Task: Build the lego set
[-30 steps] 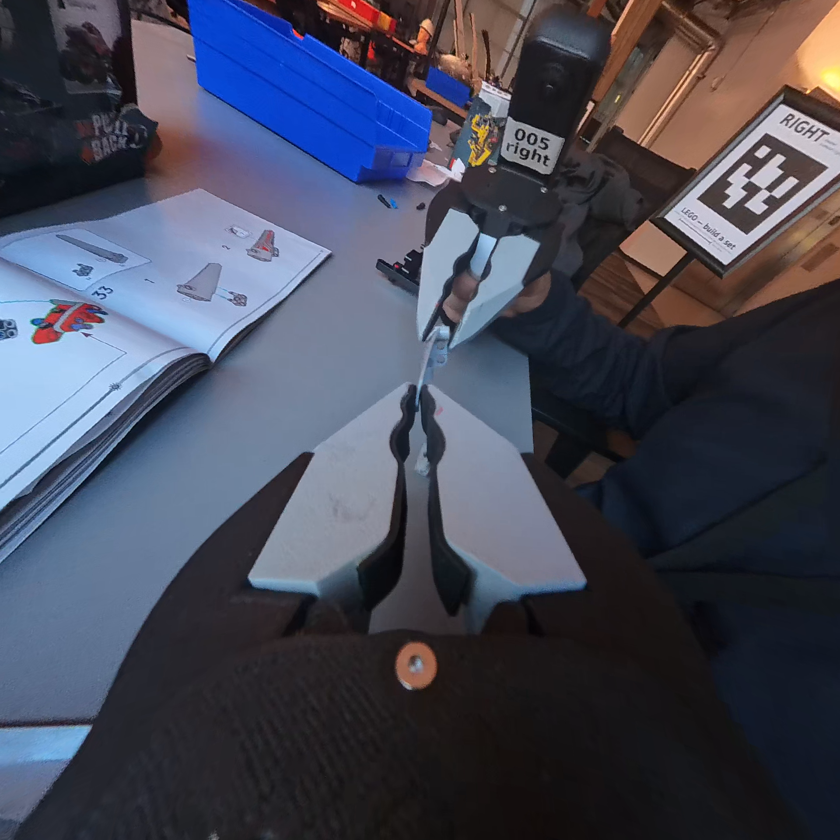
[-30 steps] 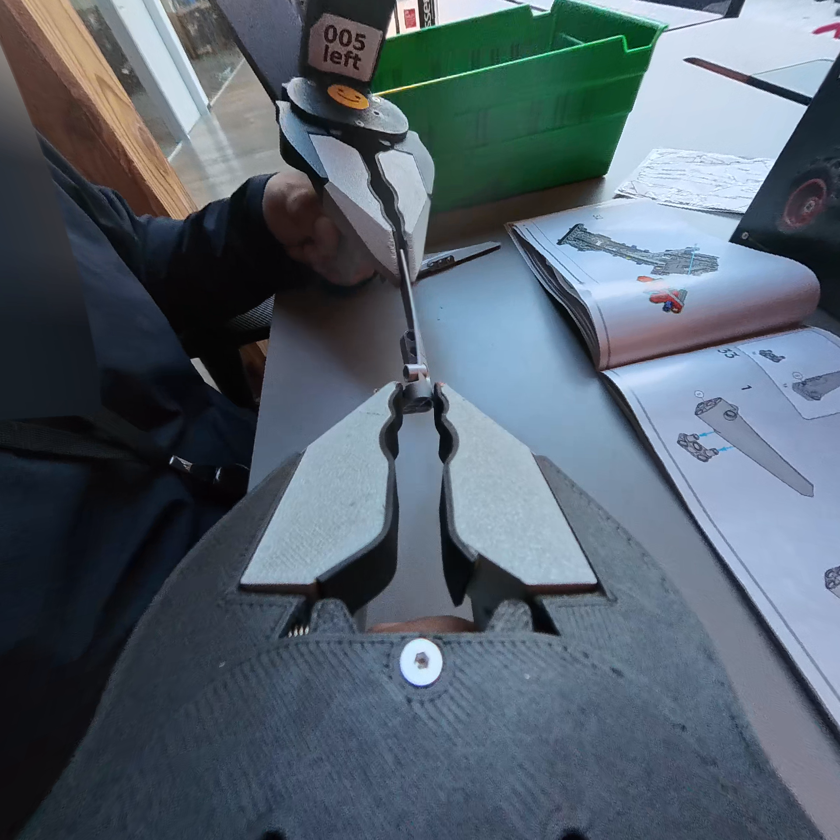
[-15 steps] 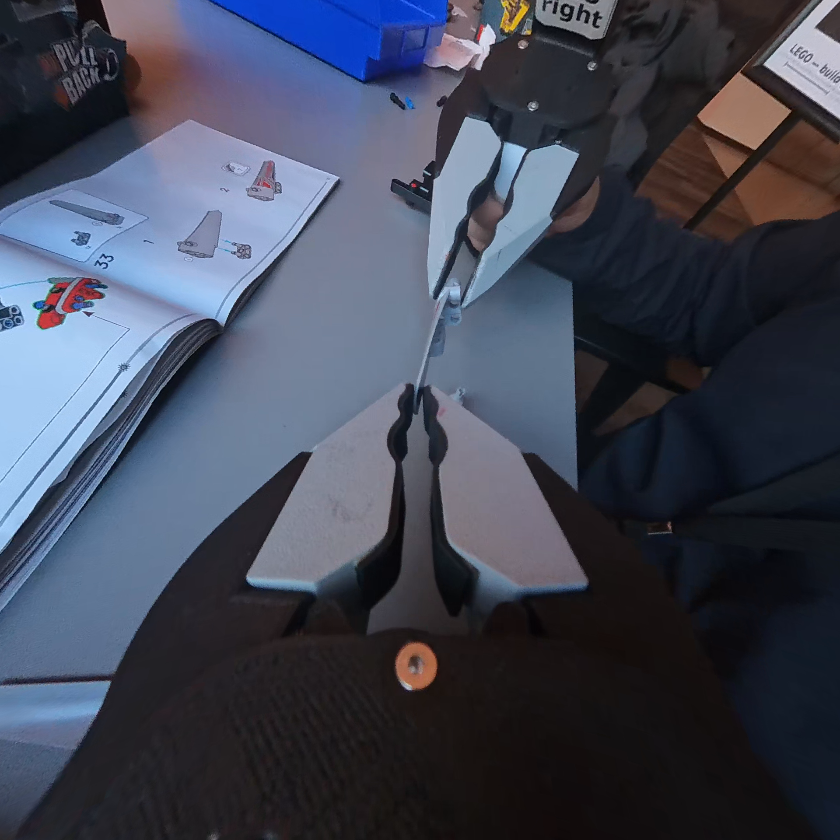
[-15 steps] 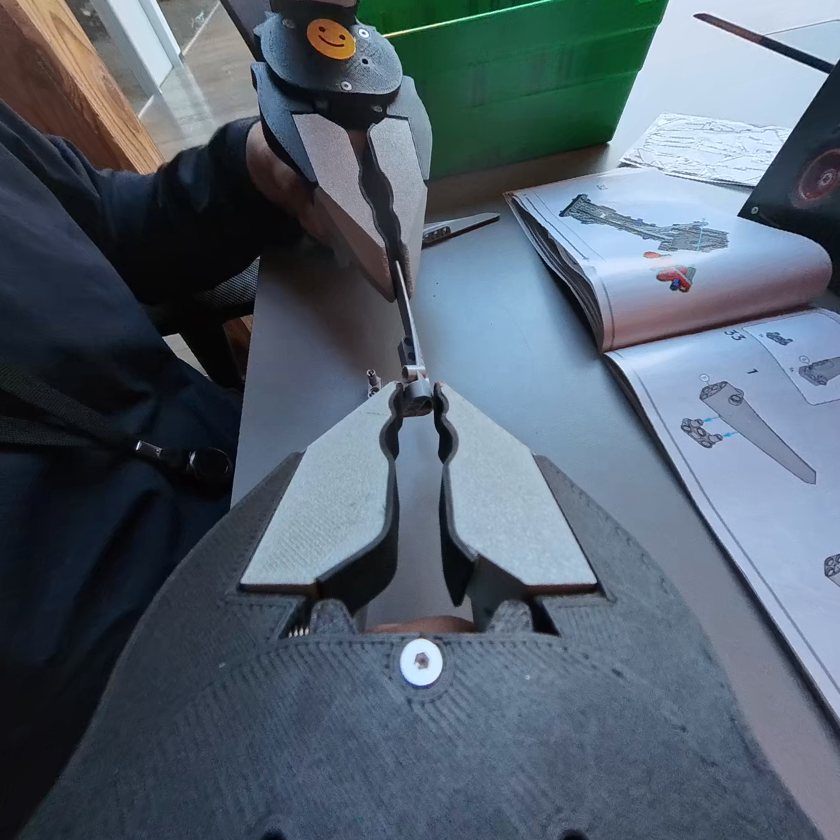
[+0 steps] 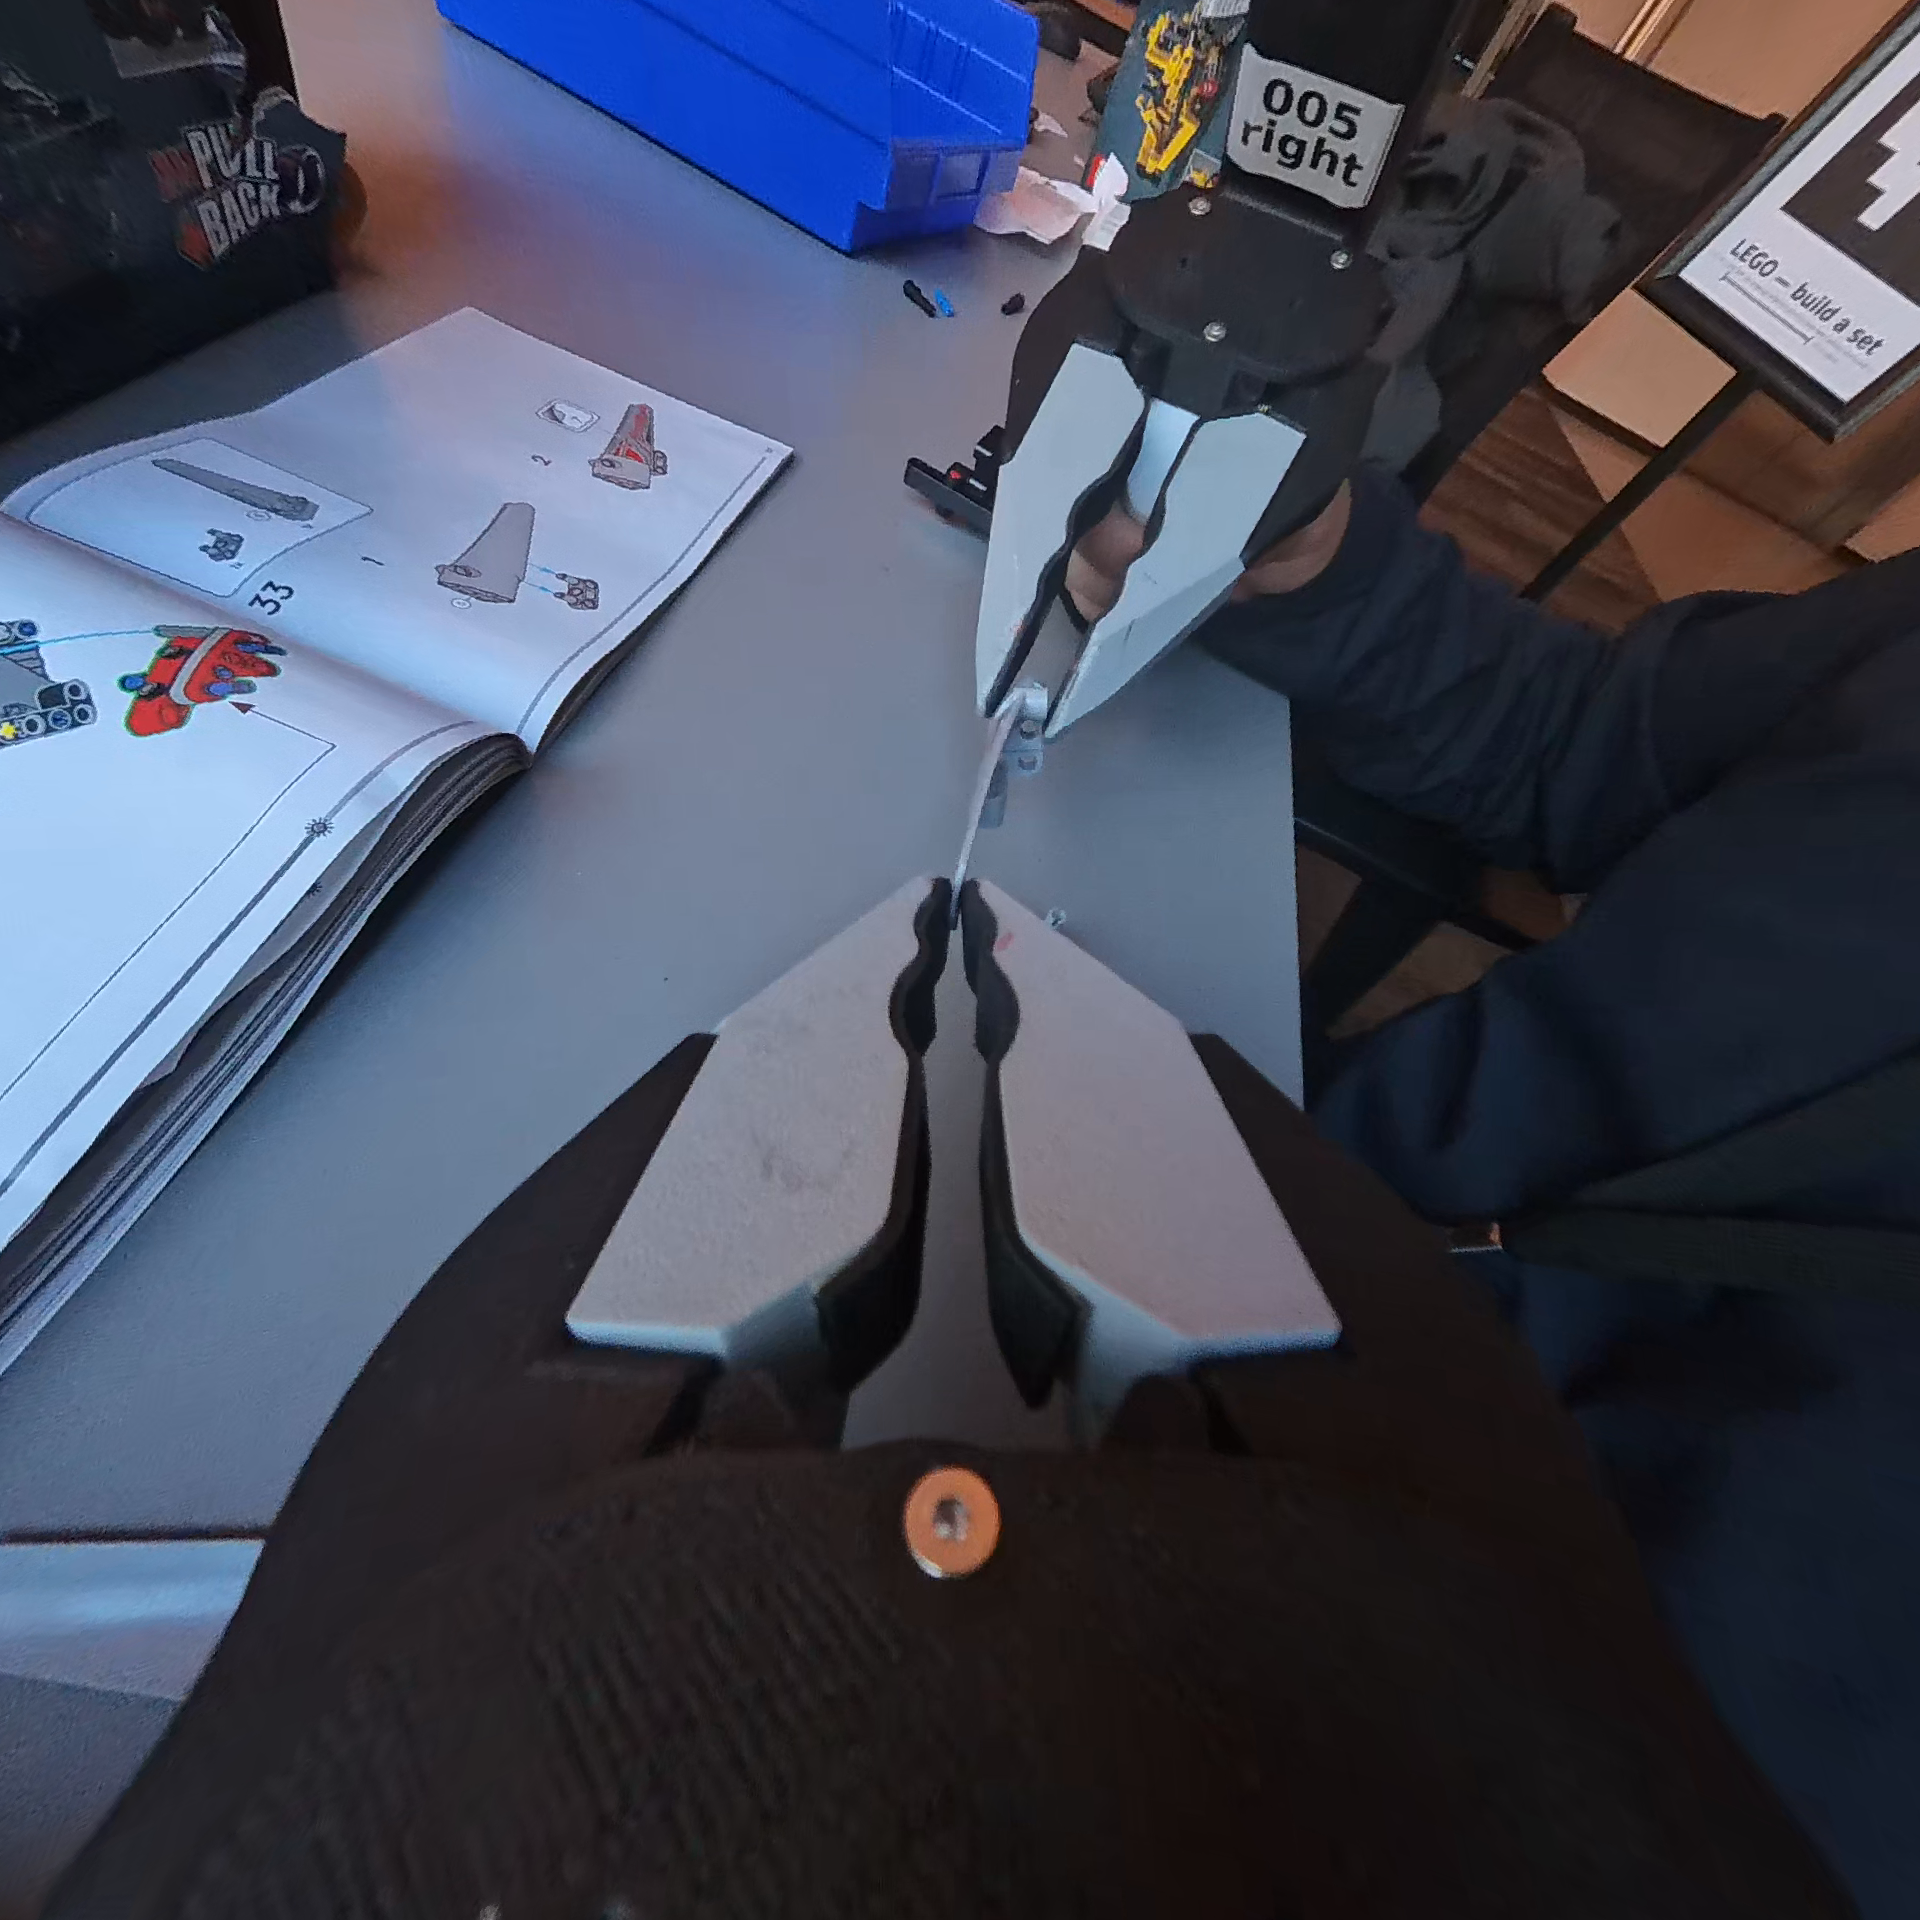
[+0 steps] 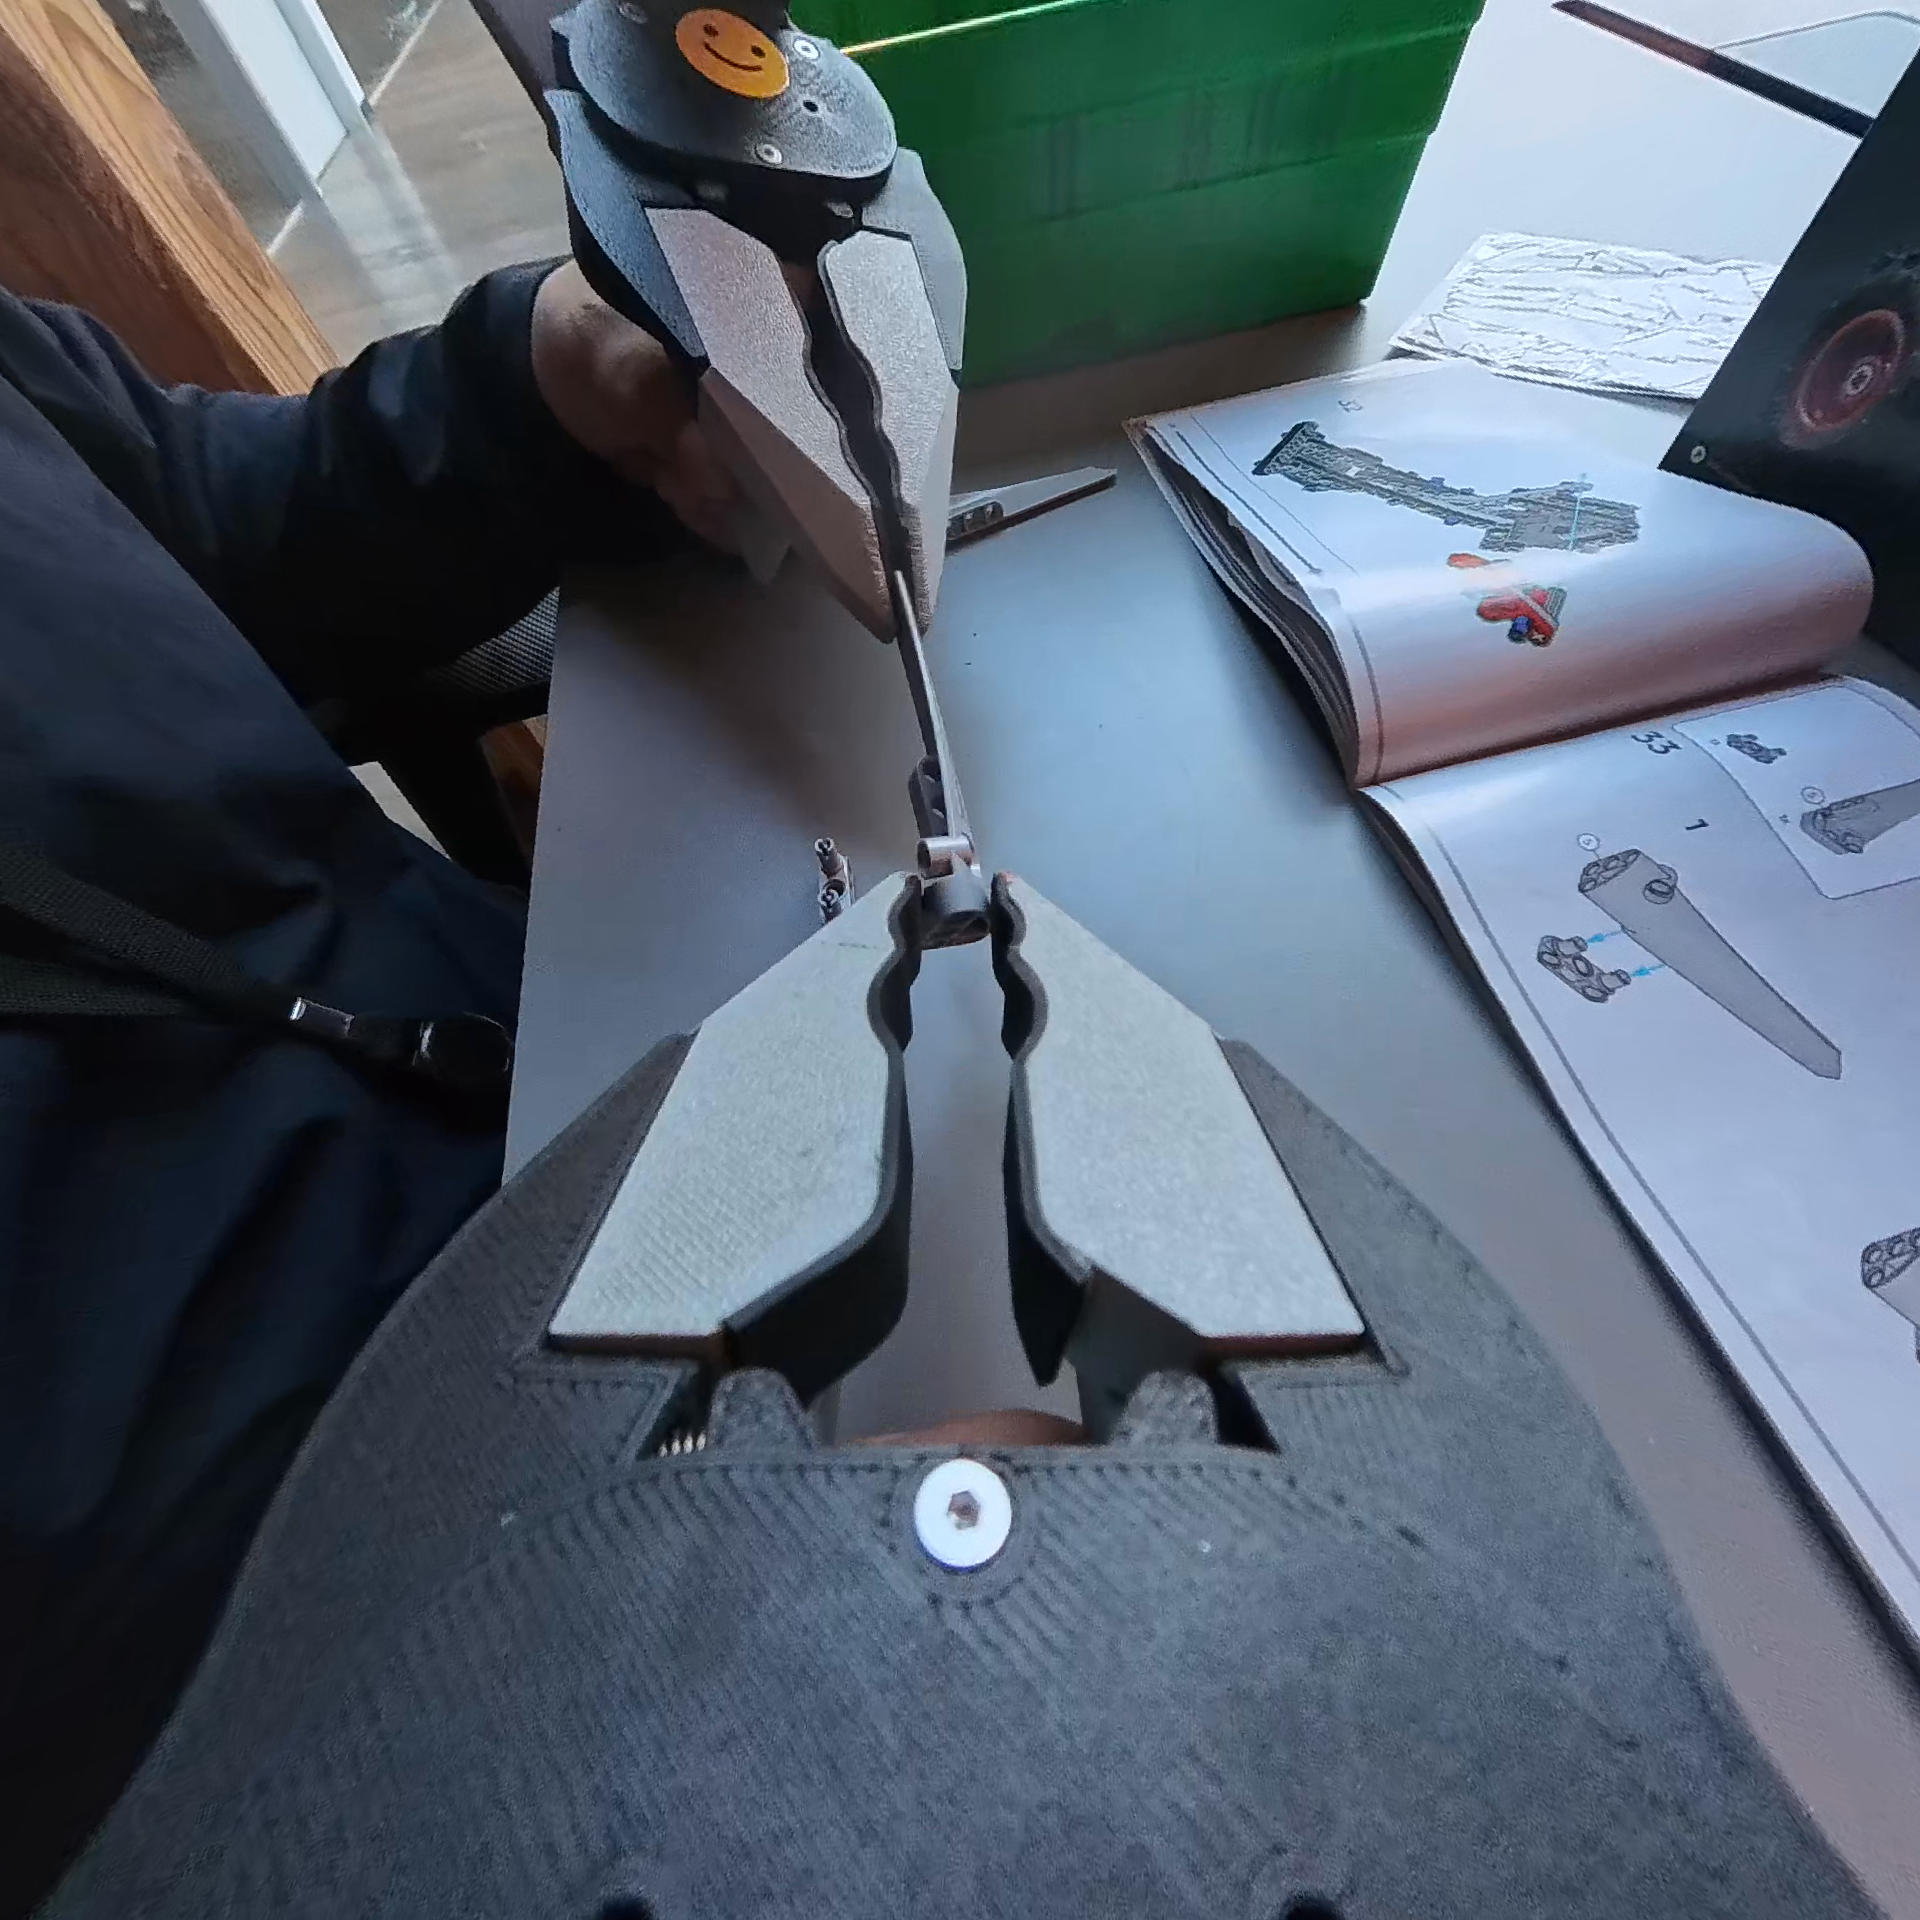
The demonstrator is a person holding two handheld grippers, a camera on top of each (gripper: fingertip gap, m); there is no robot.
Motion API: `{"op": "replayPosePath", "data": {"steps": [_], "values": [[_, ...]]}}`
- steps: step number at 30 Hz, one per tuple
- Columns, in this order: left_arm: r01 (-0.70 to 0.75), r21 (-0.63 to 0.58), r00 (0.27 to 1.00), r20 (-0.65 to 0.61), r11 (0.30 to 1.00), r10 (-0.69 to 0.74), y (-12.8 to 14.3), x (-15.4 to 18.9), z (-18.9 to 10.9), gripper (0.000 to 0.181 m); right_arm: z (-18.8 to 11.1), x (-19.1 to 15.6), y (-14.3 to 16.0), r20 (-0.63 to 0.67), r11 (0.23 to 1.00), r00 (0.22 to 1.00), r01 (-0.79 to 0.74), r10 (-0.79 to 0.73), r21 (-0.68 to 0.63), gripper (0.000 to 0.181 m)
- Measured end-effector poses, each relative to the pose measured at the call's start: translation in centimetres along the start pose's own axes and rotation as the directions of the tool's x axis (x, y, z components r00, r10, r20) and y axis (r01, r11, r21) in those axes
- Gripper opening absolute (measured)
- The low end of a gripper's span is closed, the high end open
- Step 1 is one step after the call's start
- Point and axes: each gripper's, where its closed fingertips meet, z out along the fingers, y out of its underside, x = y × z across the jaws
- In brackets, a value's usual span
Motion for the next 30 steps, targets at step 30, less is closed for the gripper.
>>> {"op": "replayPosePath", "data": {"steps": [30], "values": [[-0.013, 0.031, 1.0, 0.018, 0.999, 0.012, -0.35, -0.04, -0.22, 0.0, 0.28, 0.19, -0.02, 0.007, 0.999, 0.999, -0.042, 0.042, -0.005, 0.01]]}}
